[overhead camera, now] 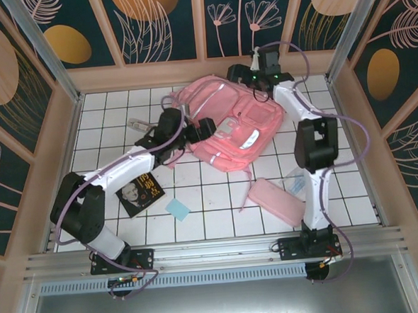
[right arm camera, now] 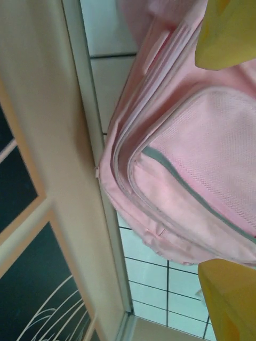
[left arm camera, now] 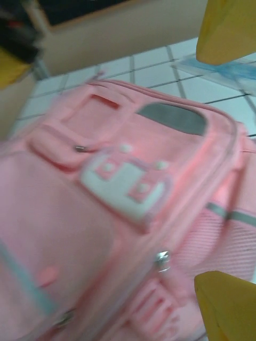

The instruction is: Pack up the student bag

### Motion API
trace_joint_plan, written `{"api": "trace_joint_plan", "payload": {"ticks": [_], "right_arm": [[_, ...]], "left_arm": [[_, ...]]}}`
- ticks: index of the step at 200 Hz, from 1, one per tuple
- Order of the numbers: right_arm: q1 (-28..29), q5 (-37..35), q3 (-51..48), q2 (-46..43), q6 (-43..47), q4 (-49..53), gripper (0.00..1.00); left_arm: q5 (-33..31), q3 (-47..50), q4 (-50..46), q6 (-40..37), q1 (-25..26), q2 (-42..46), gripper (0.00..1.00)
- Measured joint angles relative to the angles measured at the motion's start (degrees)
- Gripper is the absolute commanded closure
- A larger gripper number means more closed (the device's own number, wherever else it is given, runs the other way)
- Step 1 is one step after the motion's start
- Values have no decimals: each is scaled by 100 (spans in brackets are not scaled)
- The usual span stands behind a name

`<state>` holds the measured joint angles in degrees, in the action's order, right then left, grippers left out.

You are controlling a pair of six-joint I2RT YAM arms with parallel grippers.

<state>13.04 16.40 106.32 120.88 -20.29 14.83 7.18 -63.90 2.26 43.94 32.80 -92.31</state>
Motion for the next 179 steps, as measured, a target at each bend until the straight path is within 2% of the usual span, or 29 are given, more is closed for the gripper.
{"api": "trace_joint_plan", "payload": {"ticks": [27, 33, 55, 84, 107, 123, 132, 158, 167, 179], "right_arm": [[-61, -323, -1709, -1357, -17, -142, 7], [-66, -380, -2116, -1644, -61, -188, 7], [-127, -507, -3410, -2404, -262, -385, 6], [-282, -431, -4623, -2712, -564, -839, 5], [-332, -302, -5143, -2712, -789, -1215, 5], [-332, -267, -5289, -2708, -979, -1539, 5], [-337, -245, -5353, -2697, -1067, -1714, 5], [-413, -111, -5366, -2409, -1228, -2229, 7], [-457, -76, -5353, -2286, -1259, -2356, 8], [-538, 7, -5274, -2100, -1274, -2479, 9]], "left_arm": [[-291, -566, -98, -343, -568, -369, 2], [-428, -890, -109, -461, -798, -680, 1], [-669, -1515, -168, -658, -1108, -1379, 1], [-968, -2555, -490, -946, -1390, -2422, 2], [-1029, -3552, -807, -1169, -1545, -3300, 2], [-1019, -3897, -898, -1294, -1604, -3692, 5], [-966, -3969, -916, -1355, -1622, -3873, 9], [-629, -3976, -981, -1408, -1624, -4199, 39], [-509, -3919, -933, -1427, -1626, -4251, 43], [-387, -3654, -723, -1379, -1641, -4177, 45]]}}
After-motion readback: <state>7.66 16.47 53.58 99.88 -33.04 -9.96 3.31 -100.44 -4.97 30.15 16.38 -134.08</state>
